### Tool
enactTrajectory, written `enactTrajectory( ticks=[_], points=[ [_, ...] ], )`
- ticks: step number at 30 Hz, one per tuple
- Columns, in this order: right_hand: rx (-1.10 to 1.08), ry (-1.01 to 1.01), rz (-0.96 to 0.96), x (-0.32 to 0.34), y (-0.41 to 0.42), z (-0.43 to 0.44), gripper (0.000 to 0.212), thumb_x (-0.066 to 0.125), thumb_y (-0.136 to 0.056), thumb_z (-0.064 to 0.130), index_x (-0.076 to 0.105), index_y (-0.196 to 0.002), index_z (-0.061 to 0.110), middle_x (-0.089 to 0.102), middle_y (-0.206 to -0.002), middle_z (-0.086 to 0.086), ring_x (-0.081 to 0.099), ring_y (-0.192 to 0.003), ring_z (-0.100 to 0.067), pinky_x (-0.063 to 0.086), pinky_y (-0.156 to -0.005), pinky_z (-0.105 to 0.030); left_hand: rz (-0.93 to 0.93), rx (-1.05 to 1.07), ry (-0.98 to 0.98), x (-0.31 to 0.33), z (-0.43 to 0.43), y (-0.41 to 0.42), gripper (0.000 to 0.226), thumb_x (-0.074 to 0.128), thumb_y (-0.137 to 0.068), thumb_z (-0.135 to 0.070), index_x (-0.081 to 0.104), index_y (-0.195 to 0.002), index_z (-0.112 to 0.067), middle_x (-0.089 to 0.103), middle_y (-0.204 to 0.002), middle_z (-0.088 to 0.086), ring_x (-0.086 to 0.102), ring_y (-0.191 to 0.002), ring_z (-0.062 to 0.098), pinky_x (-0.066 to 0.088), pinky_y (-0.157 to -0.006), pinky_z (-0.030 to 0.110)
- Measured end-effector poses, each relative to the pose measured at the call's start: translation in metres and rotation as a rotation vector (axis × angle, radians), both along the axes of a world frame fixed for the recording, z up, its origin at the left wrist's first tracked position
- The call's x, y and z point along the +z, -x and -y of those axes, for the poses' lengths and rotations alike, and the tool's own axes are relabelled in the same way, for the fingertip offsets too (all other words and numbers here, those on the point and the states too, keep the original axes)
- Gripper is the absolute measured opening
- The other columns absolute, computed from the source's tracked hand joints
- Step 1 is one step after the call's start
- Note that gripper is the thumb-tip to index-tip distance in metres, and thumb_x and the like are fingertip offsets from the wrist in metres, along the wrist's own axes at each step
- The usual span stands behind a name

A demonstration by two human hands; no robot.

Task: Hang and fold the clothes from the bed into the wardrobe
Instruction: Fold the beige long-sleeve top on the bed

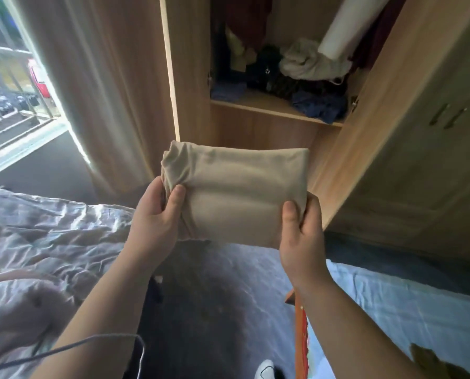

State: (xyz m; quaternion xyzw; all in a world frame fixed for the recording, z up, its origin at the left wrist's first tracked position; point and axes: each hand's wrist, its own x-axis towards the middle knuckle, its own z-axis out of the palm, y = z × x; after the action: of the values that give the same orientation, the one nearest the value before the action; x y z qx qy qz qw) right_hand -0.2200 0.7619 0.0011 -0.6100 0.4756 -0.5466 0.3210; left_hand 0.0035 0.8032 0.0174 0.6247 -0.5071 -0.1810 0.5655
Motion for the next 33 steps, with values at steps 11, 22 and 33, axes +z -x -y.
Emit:
enactTrajectory(
  ticks=[11,22,33],
  points=[
    [-0.018,0.017,0.058,0.004,0.096,0.171,0.043,0.041,-0.097,0.043,0.050,-0.130,0.016,0.061,-0.110,0.018,0.058,-0.100,0.004,0.043,-0.080,-0.010,0.087,0.048,0.005,0.018,0.178,0.092,0.040,0.049,-0.088,-0.049,0.057,-0.083,-0.011,0.062,-0.073,0.002,0.049,-0.061,0.011,0.040,-0.059,0.029],
    [-0.053,-0.056,-0.069,-0.008,0.059,0.350,0.016,0.043,-0.099,0.045,0.048,-0.107,0.032,0.062,-0.096,0.025,0.059,-0.088,0.003,0.045,-0.069,-0.016,0.127,-0.002,-0.060,-0.008,0.364,0.047,0.037,0.045,-0.092,-0.042,0.055,-0.087,-0.008,0.062,-0.079,0.013,0.054,-0.074,0.020,0.038,-0.060,0.021],
    [-0.214,-0.127,-0.122,-0.020,-0.038,0.558,0.020,0.040,-0.097,0.044,0.043,-0.103,0.026,0.060,-0.097,-0.001,0.060,-0.085,-0.015,0.051,-0.075,-0.047,0.008,-0.203,-0.115,-0.013,0.596,-0.046,0.028,0.050,-0.096,-0.045,0.056,-0.093,-0.017,0.062,-0.080,-0.002,0.055,-0.070,0.008,0.040,-0.064,0.026]
  ],
)
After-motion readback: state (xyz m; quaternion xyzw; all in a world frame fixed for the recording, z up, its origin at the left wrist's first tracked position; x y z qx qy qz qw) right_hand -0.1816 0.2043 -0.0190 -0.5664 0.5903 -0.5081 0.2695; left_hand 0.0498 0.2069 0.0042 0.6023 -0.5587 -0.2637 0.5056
